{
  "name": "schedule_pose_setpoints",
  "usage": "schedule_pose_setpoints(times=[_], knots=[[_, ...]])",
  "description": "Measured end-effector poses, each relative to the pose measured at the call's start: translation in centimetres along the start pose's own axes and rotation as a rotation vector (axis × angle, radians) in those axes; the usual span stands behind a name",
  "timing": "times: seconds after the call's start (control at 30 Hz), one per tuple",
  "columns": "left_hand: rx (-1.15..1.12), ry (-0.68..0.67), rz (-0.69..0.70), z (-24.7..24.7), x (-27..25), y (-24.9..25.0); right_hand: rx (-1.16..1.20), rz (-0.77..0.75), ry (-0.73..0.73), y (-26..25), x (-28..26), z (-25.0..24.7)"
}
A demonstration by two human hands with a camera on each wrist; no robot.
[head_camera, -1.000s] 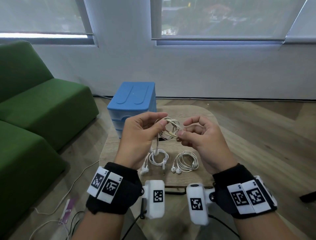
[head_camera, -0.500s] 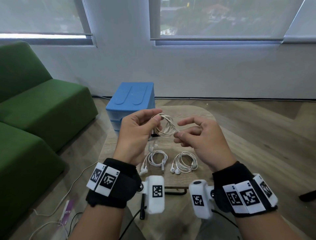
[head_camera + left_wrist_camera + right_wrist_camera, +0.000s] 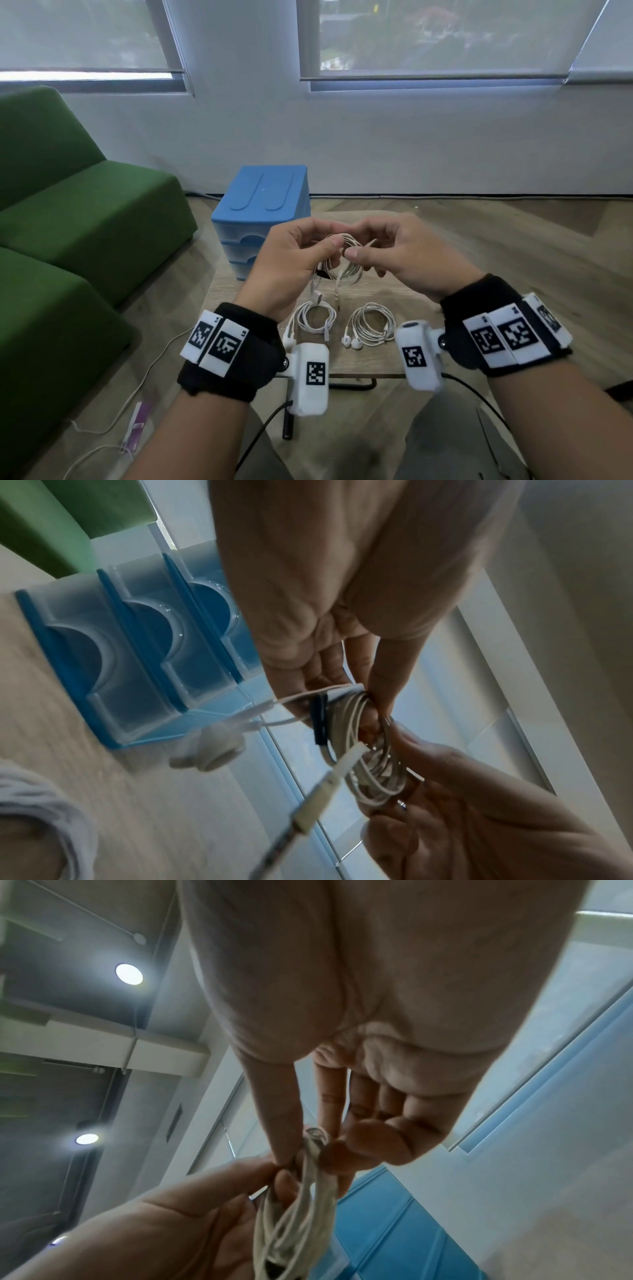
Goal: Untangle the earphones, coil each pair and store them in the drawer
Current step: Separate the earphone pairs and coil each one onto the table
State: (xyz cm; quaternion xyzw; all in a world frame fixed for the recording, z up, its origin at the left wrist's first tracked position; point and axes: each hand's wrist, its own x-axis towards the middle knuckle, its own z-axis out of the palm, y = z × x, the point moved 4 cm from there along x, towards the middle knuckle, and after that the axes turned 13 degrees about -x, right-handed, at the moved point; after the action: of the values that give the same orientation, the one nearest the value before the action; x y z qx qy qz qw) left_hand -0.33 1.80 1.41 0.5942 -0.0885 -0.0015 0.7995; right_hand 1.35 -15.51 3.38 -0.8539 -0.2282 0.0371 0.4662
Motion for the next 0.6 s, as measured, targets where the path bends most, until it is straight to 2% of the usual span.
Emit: schedule_pose_setpoints(times=[0.13,0.3,0.6], knots=[[0.012,-0.01,-0.014,-0.1,0.6,-0.3,0.077,0.049,-0.037,0.9,0.9,-0.3],[-0.017,-0.024,-0.118,0.0,1.2,-1.5,0.221,0.171,0.022,2.8,1.4,-0.9],[0.127,0.097,-0.272,-0.2,3.4,-4.7,0.202,0.372,0.034,6.5,3.3,-0.1]])
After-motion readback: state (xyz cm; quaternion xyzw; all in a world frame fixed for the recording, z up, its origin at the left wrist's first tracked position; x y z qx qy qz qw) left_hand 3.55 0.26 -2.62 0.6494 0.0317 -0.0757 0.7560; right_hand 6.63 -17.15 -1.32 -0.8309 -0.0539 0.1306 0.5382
